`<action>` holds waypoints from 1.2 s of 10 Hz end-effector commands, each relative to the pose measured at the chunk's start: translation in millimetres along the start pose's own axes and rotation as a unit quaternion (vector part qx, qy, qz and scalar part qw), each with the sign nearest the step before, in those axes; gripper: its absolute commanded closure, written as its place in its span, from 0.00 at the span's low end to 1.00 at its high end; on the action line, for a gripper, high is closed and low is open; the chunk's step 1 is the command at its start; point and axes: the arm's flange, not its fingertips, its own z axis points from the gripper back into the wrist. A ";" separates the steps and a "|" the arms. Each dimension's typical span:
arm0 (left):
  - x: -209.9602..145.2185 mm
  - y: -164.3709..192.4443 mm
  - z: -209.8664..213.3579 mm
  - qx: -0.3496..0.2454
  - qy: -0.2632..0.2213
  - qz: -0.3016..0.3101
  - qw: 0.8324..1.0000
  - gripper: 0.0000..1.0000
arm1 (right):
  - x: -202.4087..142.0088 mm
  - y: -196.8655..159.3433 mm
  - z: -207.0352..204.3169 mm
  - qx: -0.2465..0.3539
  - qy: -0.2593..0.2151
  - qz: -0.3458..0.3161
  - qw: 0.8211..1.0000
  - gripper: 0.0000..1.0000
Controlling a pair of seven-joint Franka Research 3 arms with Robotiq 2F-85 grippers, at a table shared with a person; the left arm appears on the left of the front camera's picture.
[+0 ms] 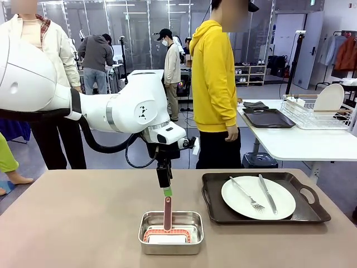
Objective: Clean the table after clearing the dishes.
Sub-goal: When the right (or left) Handle tray is removed, use the right hand (or left hand) to clean the right (or left) side of the table with the Lint Roller.
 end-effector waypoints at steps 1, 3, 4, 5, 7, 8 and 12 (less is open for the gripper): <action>-24.2 11.8 31.8 -0.078 -0.087 0.103 0.988 0.00 | -0.6 2.8 1.7 0.006 -0.002 0.005 1.000 0.00; -122.2 21.2 76.1 -0.181 -0.257 0.297 0.902 0.00 | -0.6 2.8 1.7 0.006 -0.002 0.005 1.000 0.00; -176.0 15.7 80.8 -0.207 -0.322 0.368 0.847 0.00 | -0.6 2.8 1.7 0.006 -0.002 0.005 1.000 0.00; -230.3 5.0 78.6 -0.230 -0.366 0.429 0.793 0.00 | -0.6 2.8 1.7 0.006 -0.002 0.005 1.000 0.00; -355.9 -31.5 79.9 -0.237 -0.468 0.513 0.679 0.00 | -0.6 2.8 1.7 0.006 -0.002 0.005 1.000 0.00; -414.6 -50.5 82.0 -0.222 -0.497 0.548 0.635 0.00 | -0.6 2.8 1.7 0.006 -0.002 0.005 1.000 0.00; -582.6 -129.9 70.5 -0.168 -0.624 0.564 0.514 0.00 | -0.6 2.8 1.7 0.006 -0.002 0.005 1.000 0.00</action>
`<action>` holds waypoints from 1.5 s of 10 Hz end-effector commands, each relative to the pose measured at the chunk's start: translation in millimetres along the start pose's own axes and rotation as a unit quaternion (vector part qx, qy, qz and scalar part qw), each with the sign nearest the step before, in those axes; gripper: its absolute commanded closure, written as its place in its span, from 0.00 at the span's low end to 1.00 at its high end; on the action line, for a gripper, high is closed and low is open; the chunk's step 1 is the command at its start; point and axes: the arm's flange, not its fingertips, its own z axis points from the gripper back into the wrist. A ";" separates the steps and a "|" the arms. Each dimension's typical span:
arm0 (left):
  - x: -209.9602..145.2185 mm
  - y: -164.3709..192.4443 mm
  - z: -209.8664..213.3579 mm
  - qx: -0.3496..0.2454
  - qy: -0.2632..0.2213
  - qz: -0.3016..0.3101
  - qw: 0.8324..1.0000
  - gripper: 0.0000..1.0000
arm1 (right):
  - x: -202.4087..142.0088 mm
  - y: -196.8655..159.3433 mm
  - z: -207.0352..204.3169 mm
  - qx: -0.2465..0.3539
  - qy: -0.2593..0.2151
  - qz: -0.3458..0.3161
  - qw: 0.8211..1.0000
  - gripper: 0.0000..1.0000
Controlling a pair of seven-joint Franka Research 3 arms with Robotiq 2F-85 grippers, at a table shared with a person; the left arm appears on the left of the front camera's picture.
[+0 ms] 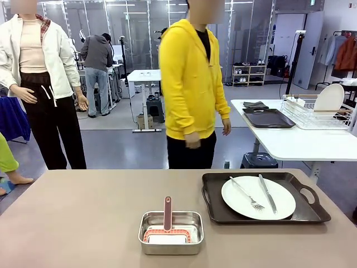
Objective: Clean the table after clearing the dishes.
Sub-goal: When the right (or left) Handle tray is removed, use the right hand (or left hand) to clean the right (or left) side of the table with the Lint Roller.
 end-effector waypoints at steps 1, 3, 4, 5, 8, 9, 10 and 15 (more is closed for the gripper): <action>-6.3 9.2 23.9 -0.035 -0.123 0.000 0.992 0.00 | -0.7 2.6 1.0 0.006 -0.001 0.004 1.000 0.00; -32.9 34.8 64.8 0.007 -0.185 0.049 0.981 0.00 | -0.7 2.6 1.0 0.006 -0.001 0.004 1.000 0.00; -37.0 43.4 72.2 0.047 -0.206 0.009 0.977 0.00 | -0.7 2.6 1.0 0.006 -0.001 0.004 1.000 0.00; -26.5 27.9 69.1 -0.007 -0.154 0.039 0.987 0.00 | -0.7 2.6 1.0 0.006 -0.001 0.004 1.000 0.00; -26.5 27.9 69.1 -0.007 -0.154 0.039 0.987 0.00 | -0.7 2.6 1.0 0.006 -0.001 0.004 1.000 0.00; -26.5 27.9 69.1 -0.007 -0.154 0.039 0.987 0.00 | -0.7 2.6 1.0 0.006 -0.001 0.004 1.000 0.00; -26.5 27.9 69.1 -0.007 -0.154 0.039 0.987 0.00 | -0.7 2.6 1.0 0.006 -0.001 0.004 1.000 0.00; -26.5 27.9 69.1 -0.007 -0.154 0.039 0.987 0.00 | -0.7 2.6 1.0 0.006 -0.001 0.004 1.000 0.00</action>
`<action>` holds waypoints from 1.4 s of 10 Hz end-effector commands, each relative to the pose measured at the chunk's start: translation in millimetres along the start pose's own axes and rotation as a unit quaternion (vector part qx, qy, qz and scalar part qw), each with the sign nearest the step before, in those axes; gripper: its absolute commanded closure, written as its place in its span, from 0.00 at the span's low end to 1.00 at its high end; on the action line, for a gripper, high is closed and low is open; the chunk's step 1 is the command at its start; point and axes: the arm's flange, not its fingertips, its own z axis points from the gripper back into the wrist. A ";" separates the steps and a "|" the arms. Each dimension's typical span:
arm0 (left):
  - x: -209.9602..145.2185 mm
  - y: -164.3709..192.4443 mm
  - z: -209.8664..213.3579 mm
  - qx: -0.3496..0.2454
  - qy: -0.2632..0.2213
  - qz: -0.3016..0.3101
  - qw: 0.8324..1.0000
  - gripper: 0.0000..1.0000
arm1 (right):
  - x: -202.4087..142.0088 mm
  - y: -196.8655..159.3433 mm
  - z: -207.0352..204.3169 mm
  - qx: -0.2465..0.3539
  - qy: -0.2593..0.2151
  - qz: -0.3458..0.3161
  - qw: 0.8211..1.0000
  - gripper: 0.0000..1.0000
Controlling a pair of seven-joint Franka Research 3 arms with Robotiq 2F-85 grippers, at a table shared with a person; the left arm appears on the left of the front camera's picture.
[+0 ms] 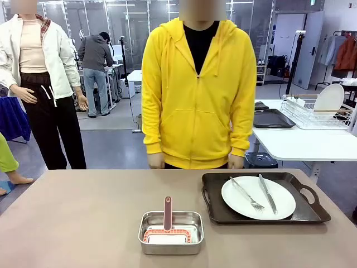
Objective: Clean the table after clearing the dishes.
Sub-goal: When the right (or left) Handle tray is removed, use the right hand (or left hand) to clean the right (or left) side of the table with the Lint Roller.
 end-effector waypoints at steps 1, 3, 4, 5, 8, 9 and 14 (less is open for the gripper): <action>2.6 -5.7 4.5 -0.005 0.001 0.007 1.000 0.00 | -0.7 2.6 1.1 0.006 -0.002 0.004 1.000 0.00; 2.6 -5.7 4.5 -0.005 0.001 0.007 1.000 0.00 | -0.7 2.6 1.1 0.006 -0.002 0.004 1.000 0.00; 2.6 -5.7 4.5 -0.005 0.001 0.007 1.000 0.00 | -0.7 2.6 1.1 0.006 -0.002 0.004 1.000 0.00; 2.6 -5.7 4.5 -0.005 0.001 0.007 1.000 0.00 | -0.7 2.6 1.1 0.006 -0.002 0.004 1.000 0.00; 2.6 -5.7 4.5 -0.005 0.001 0.007 1.000 0.00 | -0.7 2.6 1.1 0.006 -0.002 0.004 1.000 0.00; 2.6 -5.7 4.5 -0.005 0.001 0.007 1.000 0.00 | -0.7 2.6 1.1 0.006 -0.002 0.004 1.000 0.00; 2.6 -5.7 4.5 -0.005 0.001 0.007 1.000 0.00 | -0.7 2.6 1.1 0.006 -0.002 0.004 1.000 0.00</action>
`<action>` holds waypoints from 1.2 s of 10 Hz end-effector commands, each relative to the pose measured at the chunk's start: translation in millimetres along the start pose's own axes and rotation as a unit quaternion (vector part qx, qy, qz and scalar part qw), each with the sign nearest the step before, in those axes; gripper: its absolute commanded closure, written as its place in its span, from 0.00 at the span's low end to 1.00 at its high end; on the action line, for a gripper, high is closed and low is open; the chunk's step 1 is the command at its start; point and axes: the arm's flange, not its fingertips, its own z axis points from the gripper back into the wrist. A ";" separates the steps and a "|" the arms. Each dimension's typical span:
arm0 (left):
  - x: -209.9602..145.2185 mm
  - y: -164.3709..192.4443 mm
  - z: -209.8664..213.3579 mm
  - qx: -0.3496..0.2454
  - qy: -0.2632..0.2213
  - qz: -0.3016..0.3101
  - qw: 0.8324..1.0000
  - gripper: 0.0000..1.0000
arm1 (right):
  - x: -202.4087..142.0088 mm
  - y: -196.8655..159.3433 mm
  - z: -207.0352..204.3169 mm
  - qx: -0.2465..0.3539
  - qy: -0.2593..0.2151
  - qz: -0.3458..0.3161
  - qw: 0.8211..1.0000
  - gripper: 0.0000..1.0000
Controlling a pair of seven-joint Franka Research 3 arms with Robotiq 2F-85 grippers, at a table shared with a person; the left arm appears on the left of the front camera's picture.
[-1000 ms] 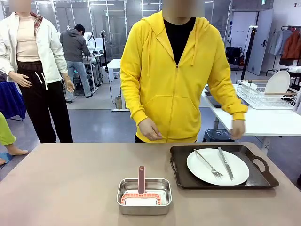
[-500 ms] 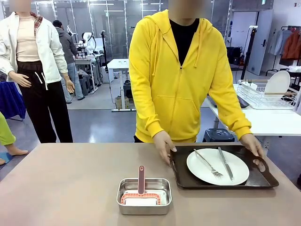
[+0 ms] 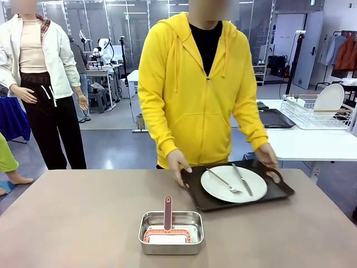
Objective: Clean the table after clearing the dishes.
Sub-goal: When the right (or left) Handle tray is removed, use the right hand (or left hand) to clean the right (or left) side of the table with the Lint Roller.
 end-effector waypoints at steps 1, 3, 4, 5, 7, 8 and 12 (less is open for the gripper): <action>2.5 -5.7 4.5 -0.005 0.001 0.006 1.000 0.00 | -0.7 2.6 1.1 0.006 -0.002 0.004 1.000 0.00; 2.5 -5.7 4.5 -0.005 0.001 0.006 1.000 0.00 | -0.7 2.6 1.1 0.006 -0.002 0.004 1.000 0.00; 2.5 -5.7 4.5 -0.005 0.001 0.006 1.000 0.00 | 0.0 0.0 0.0 0.000 0.000 0.000 1.000 0.00; 2.5 -5.7 4.5 -0.005 0.001 0.006 1.000 0.00 | -1.5 25.2 -19.5 -0.022 0.025 0.042 0.999 0.00; 2.5 -5.7 4.5 -0.005 0.001 0.006 1.000 0.00 | -8.3 96.9 -104.2 -0.074 0.099 0.133 0.983 0.00; 2.5 -5.7 4.5 -0.005 0.001 0.006 1.000 0.00 | -18.0 131.7 -161.3 -0.094 0.162 0.180 0.966 0.00; 2.5 -5.7 4.5 -0.005 0.001 0.006 1.000 0.00 | -161.3 236.9 -418.3 -0.138 0.415 0.369 0.820 0.00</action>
